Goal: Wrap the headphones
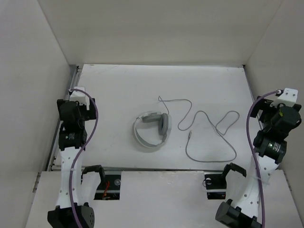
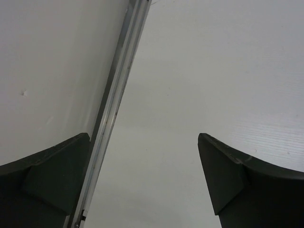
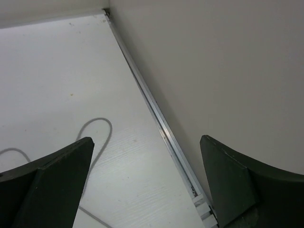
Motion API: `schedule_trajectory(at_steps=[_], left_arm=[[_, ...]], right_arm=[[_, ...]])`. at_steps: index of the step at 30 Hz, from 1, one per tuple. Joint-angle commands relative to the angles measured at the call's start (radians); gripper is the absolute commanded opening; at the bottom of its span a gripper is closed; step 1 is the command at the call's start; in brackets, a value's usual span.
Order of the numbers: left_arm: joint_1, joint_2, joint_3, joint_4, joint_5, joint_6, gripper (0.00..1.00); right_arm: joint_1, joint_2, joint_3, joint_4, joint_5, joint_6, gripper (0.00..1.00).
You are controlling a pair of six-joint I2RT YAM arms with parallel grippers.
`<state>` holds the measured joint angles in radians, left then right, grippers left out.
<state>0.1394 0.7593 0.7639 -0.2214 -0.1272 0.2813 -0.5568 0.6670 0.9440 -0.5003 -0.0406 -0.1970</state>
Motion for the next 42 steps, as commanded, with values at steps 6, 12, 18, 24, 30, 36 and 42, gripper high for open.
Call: schedule_trajectory(at_steps=[6, 12, 18, 24, 30, 36, 42], left_arm=[[-0.014, -0.044, 0.028, -0.056, 0.175, -0.126, 1.0], [-0.063, -0.029, 0.022, -0.081, 0.296, -0.186, 1.0], [-0.154, 0.052, 0.017, -0.122, 0.437, -0.192, 0.95], [-0.267, 0.138, -0.032, -0.104, 0.42, -0.234, 0.93], [-0.382, 0.216, -0.031, -0.09, 0.419, -0.295, 0.91], [-0.505, 0.224, 0.0, -0.136, 0.416, -0.402, 0.92], [-0.611, 0.221, -0.017, -0.133, 0.397, -0.514, 0.9]], right_arm=[[0.132, -0.191, -0.12, 0.172, -0.008, -0.047, 1.0], [0.234, -0.299, -0.221, 0.307, 0.039, -0.033, 1.0], [0.339, -0.12, -0.22, 0.283, -0.125, 0.007, 1.0], [0.435, 0.124, -0.178, 0.328, -0.191, 0.051, 1.0], [0.566, 0.192, -0.198, 0.394, -0.151, -0.025, 1.0], [0.613, 0.238, -0.211, 0.41, -0.12, -0.064, 1.0], [0.619, 0.284, -0.209, 0.447, -0.134, -0.052, 1.0]])
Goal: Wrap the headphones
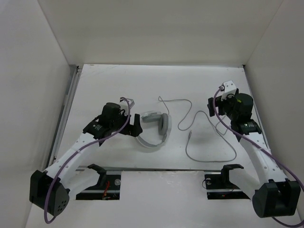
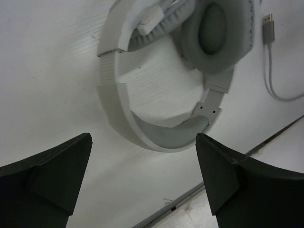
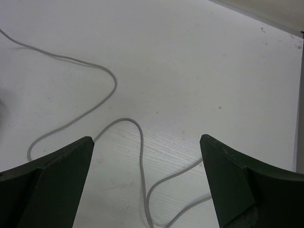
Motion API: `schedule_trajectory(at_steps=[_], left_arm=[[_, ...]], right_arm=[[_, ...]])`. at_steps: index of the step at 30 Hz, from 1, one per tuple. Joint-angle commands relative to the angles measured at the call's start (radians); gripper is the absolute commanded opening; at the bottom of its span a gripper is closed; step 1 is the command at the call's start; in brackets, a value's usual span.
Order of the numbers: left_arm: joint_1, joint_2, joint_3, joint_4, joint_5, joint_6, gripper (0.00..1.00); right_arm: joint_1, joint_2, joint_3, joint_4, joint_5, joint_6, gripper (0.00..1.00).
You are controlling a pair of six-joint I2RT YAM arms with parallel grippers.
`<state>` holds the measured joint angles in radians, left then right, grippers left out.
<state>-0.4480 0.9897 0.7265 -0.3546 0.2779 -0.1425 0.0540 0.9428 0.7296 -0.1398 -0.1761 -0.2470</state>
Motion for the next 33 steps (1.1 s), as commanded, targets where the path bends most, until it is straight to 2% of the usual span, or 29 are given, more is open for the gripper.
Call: schedule_trajectory(at_steps=[1, 3, 9, 14, 17, 20, 24, 26, 31, 33], left_arm=[[-0.027, 0.012, 0.016, 0.0, -0.014, -0.113, 0.9], [-0.036, 0.061, -0.004, 0.019, -0.048, -0.149, 0.86], [-0.057, 0.164, -0.05, 0.051, -0.233, -0.244, 0.84], [-0.086, 0.224, -0.062, 0.042, -0.258, -0.324, 0.82], [-0.113, 0.251, -0.056, 0.039, -0.29, -0.356, 0.78], [-0.134, 0.277, -0.062, 0.054, -0.307, -0.391, 0.65], [-0.128, 0.3, -0.065, 0.078, -0.313, -0.405, 0.28], [-0.114, 0.306, -0.047, 0.088, -0.356, -0.382, 0.15], [-0.001, 0.357, 0.02, 0.189, -0.405, -0.25, 0.15], [0.033, 0.385, 0.045, 0.215, -0.413, -0.214, 0.2]], right_arm=[[0.01, 0.013, 0.008, 0.091, 0.0, -0.001, 1.0], [0.013, 0.022, 0.014, 0.095, -0.002, 0.002, 1.0], [0.008, 0.01, -0.01, 0.123, -0.02, 0.009, 1.0], [-0.015, -0.001, -0.019, 0.138, -0.048, 0.037, 1.0], [-0.032, 0.004, -0.022, 0.152, -0.057, 0.044, 1.0], [-0.042, 0.01, -0.025, 0.166, -0.057, 0.048, 1.0], [-0.056, 0.008, -0.025, 0.169, -0.057, 0.052, 1.0], [-0.067, 0.005, -0.033, 0.177, -0.06, 0.057, 1.0], [-0.098, 0.002, -0.047, 0.192, -0.082, 0.084, 1.0], [-0.105, 0.001, -0.047, 0.193, -0.088, 0.092, 1.0]])
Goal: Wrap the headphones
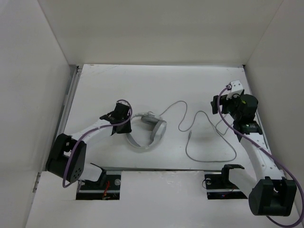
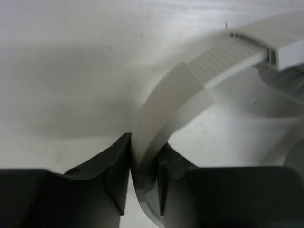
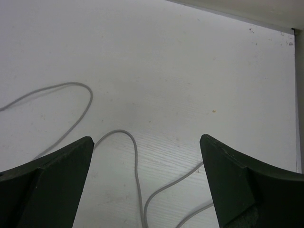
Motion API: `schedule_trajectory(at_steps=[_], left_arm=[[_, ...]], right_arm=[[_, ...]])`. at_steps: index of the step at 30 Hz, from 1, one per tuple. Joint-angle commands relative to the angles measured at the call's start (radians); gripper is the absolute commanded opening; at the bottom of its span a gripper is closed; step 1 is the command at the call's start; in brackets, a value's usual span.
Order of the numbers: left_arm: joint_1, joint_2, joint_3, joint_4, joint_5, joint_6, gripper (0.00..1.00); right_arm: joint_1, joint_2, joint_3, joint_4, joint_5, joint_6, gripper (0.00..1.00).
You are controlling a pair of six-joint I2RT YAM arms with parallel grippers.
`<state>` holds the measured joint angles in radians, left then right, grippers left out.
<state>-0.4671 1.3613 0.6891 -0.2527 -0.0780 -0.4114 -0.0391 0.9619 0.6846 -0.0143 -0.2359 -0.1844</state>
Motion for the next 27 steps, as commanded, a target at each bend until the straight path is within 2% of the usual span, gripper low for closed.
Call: schedule_trajectory(at_steps=[1, 5, 8, 12, 15, 21, 27], left_arm=[[0.06, 0.025, 0.09, 0.121, -0.048, 0.068, 0.25], [0.061, 0.039, 0.095, 0.145, -0.045, 0.1, 0.63], [0.063, 0.019, 0.086, 0.133, -0.036, 0.091, 0.7], [0.06, -0.036, 0.058, 0.064, -0.023, 0.04, 0.69], [0.055, -0.089, -0.002, 0.043, -0.002, 0.007, 0.64], [0.061, -0.126, -0.066, 0.076, 0.001, -0.003, 0.53], [0.043, -0.102, -0.086, 0.138, -0.002, 0.005, 0.52]], right_arm=[[-0.012, -0.02, 0.0, 0.068, -0.028, 0.031, 1.0], [-0.014, -0.038, -0.002, 0.063, -0.029, 0.031, 1.0], [-0.021, -0.052, -0.011, 0.068, -0.033, 0.033, 1.0], [-0.029, -0.058, -0.017, 0.07, -0.04, 0.036, 1.0], [-0.031, -0.057, -0.011, 0.071, -0.04, 0.042, 1.0], [-0.037, -0.057, -0.01, 0.071, -0.04, 0.048, 1.0], [-0.037, -0.061, 0.004, 0.063, -0.039, 0.049, 1.0]])
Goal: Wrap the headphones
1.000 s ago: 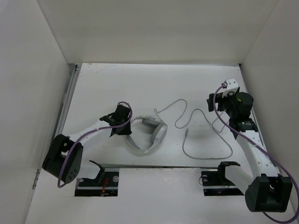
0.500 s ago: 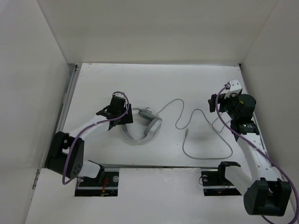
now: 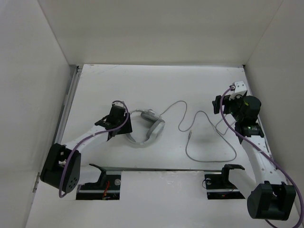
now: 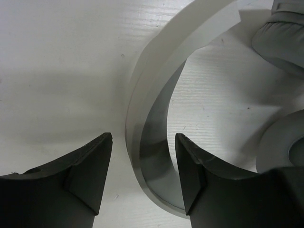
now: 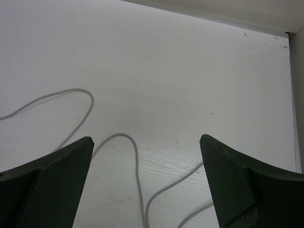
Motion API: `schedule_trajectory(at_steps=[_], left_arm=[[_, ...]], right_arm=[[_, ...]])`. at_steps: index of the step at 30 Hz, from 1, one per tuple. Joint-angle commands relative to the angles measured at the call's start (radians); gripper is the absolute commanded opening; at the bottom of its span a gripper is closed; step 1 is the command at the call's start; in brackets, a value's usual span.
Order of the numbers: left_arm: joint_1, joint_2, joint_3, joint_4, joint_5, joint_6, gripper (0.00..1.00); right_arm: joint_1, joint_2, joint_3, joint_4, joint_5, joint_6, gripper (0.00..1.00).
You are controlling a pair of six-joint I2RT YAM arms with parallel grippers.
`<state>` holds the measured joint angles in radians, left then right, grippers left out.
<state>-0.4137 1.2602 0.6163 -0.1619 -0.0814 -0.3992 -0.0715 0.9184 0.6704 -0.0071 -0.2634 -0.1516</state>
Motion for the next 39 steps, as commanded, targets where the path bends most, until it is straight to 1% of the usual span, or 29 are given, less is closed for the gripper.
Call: schedule_trajectory(at_steps=[1, 3, 4, 9, 13, 14, 16, 19, 22, 26, 29, 32, 35, 39], left_arm=[[-0.012, 0.007, -0.016, 0.059, 0.0, -0.006, 0.52], [-0.017, 0.021, -0.02, 0.084, 0.0, -0.003, 0.52], [-0.018, 0.027, -0.02, 0.094, 0.0, 0.0, 0.5], [-0.018, 0.05, -0.018, 0.117, -0.001, 0.011, 0.29], [-0.009, 0.056, -0.03, 0.137, 0.003, 0.016, 0.17], [-0.004, 0.057, -0.03, 0.142, 0.003, 0.02, 0.12], [0.003, 0.057, -0.018, 0.144, 0.006, 0.029, 0.08], [0.023, 0.05, 0.045, 0.128, 0.031, 0.063, 0.01], [0.049, 0.036, 0.176, 0.081, 0.064, 0.126, 0.0], [0.083, 0.025, 0.392, -0.002, 0.136, 0.244, 0.0], [0.114, 0.018, 0.546, -0.074, 0.189, 0.319, 0.0], [0.146, 0.016, 0.687, -0.136, 0.212, 0.384, 0.0], [0.193, 0.01, 0.775, -0.159, 0.261, 0.402, 0.0], [0.255, 0.011, 0.845, -0.179, 0.333, 0.379, 0.0]], right_arm=[[-0.001, -0.019, 0.02, 0.053, -0.011, 0.017, 1.0], [0.0, -0.024, 0.023, 0.05, -0.01, 0.017, 1.0], [0.0, -0.024, 0.024, 0.048, -0.008, 0.015, 1.0], [0.003, -0.015, 0.032, 0.047, 0.0, 0.009, 1.0], [0.015, -0.006, 0.043, 0.045, 0.001, 0.006, 1.0], [0.02, -0.004, 0.047, 0.042, 0.001, 0.003, 1.0], [0.029, 0.003, 0.063, 0.033, 0.003, -0.011, 1.0], [0.068, 0.02, 0.118, 0.009, 0.012, -0.057, 1.0], [0.143, 0.068, 0.228, -0.027, 0.024, -0.103, 1.0], [0.267, 0.163, 0.394, -0.059, 0.032, -0.106, 1.0], [0.351, 0.23, 0.48, -0.077, 0.023, -0.106, 1.0], [0.437, 0.298, 0.553, -0.132, 0.01, -0.135, 1.0], [0.509, 0.353, 0.6, -0.159, -0.028, -0.151, 1.0], [0.549, 0.416, 0.647, -0.169, -0.137, -0.115, 1.0]])
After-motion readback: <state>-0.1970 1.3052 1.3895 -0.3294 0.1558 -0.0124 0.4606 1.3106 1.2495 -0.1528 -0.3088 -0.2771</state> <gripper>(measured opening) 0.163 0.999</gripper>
